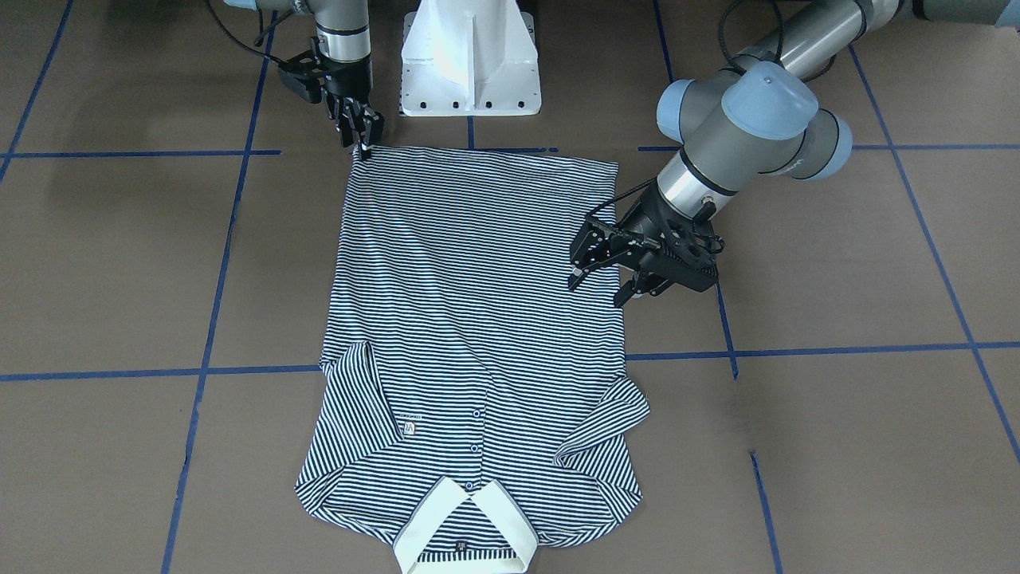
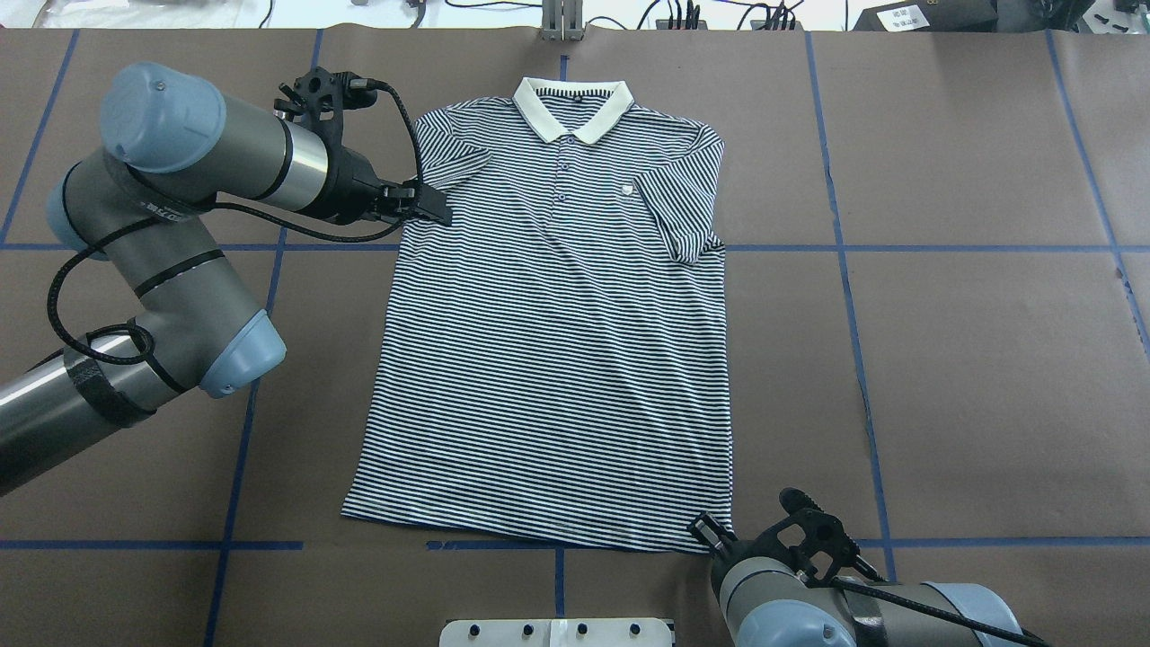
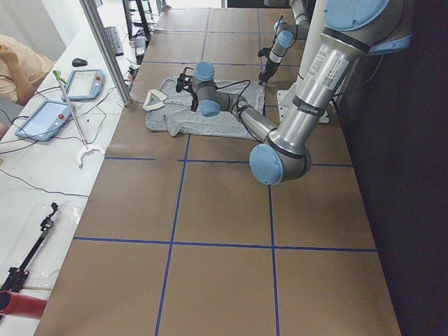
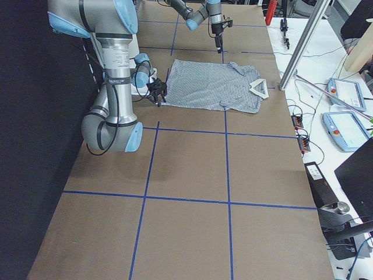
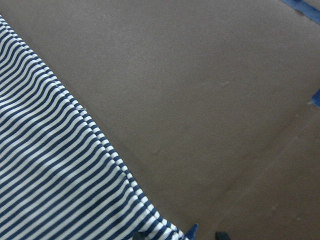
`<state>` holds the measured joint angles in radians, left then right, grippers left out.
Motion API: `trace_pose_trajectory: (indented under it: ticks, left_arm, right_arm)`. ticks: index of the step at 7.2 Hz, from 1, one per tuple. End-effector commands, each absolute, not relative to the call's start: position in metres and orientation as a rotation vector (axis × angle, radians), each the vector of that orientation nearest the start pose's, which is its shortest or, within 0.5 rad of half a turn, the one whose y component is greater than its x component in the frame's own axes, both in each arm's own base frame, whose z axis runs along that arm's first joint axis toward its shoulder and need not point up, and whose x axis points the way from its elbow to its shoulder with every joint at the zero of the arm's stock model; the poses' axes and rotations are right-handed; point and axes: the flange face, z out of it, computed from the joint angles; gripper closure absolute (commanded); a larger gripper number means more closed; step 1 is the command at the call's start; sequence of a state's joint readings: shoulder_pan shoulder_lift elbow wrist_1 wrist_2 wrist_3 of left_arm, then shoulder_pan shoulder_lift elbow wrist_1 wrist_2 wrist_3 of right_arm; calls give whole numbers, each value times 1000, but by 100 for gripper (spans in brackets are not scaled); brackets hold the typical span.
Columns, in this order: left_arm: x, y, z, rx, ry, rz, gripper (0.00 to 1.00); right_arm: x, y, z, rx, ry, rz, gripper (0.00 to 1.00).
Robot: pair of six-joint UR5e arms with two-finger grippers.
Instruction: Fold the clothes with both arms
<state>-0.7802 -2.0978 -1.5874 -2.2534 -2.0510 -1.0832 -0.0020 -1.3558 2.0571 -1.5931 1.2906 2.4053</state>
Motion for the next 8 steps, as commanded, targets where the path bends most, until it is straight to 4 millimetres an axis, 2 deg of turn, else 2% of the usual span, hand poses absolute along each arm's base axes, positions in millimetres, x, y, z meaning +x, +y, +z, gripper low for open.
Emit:
trace_pose_trajectory:
  ticks: [1, 4, 5, 6, 7, 8]
  left_arm:
    - [412, -531, 262, 374, 1211, 42, 25]
    - [412, -529, 260, 353, 1223, 13, 24]
    - [407, -525, 253, 344, 1242, -12, 24]
    - [404, -523, 253, 332, 1245, -51, 23]
    - [399, -499, 265, 366, 1220, -177, 23]
    - [387, -443, 292, 319, 1200, -160, 23]
  right_arm:
    - [-527, -155, 331, -39, -762, 881, 100]
    - [-529, -154, 326, -43, -770, 876, 100]
    - [-520, -158, 319, -48, -787, 882, 100]
    - [-516, -163, 319, -44, -788, 889, 100]
    - [-509, -164, 312, -51, -804, 891, 100]
    - [-508, -163, 311, -48, -797, 890, 100]
